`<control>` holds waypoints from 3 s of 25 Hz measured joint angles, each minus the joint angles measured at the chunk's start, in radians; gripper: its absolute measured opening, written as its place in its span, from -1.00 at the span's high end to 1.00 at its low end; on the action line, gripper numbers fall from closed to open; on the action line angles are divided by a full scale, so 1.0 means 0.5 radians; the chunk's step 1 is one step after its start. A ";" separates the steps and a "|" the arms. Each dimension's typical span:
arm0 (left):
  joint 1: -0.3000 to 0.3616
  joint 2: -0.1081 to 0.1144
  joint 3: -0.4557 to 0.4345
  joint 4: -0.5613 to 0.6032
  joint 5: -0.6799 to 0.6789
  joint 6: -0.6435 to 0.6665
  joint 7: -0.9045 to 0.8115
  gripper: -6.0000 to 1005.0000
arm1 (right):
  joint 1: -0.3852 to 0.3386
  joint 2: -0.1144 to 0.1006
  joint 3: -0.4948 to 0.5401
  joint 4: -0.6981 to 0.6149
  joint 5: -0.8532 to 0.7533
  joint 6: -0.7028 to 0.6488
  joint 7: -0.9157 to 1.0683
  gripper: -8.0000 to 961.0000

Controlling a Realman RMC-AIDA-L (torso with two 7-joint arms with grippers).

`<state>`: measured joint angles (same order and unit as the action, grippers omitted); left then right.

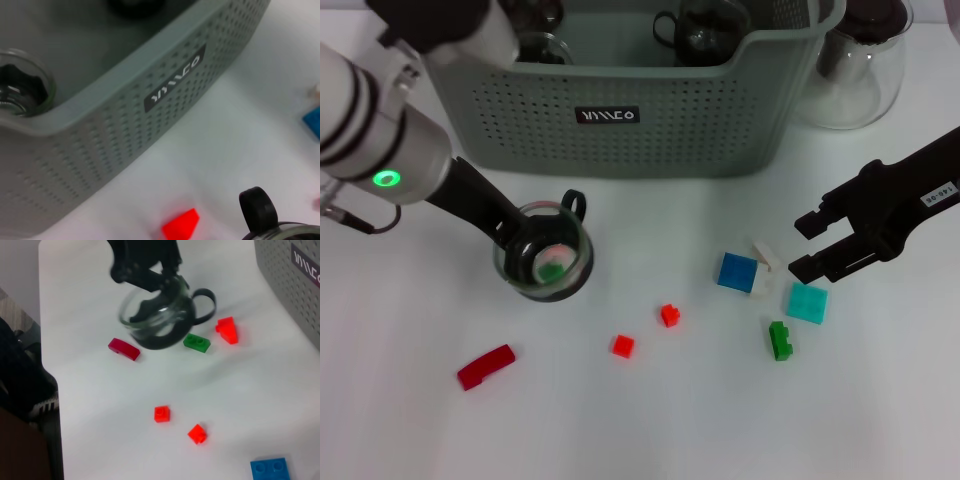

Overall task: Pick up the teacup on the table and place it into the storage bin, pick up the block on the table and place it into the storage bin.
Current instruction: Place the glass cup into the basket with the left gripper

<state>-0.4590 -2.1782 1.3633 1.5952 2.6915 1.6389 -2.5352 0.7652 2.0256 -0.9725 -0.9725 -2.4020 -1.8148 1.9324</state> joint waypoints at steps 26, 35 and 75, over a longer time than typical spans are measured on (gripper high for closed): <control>-1.092 0.403 -0.898 -1.000 -0.449 -0.603 0.199 0.90 | -0.002 -0.083 0.107 0.020 -0.001 -0.140 0.202 -0.41; -1.194 0.415 -0.816 -1.502 -0.328 -0.978 0.308 0.89 | -0.002 -0.087 0.102 0.063 -0.002 -0.131 0.226 -0.41; -1.202 0.159 -0.578 -1.832 -0.015 -1.544 0.411 0.88 | 0.041 -0.087 0.064 0.230 -0.052 -0.003 0.200 -0.42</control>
<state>-1.0602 -2.0987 1.0742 0.6794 2.6841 0.8670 -2.3299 0.7857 1.9818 -0.9404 -0.8574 -2.4282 -1.8162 2.0325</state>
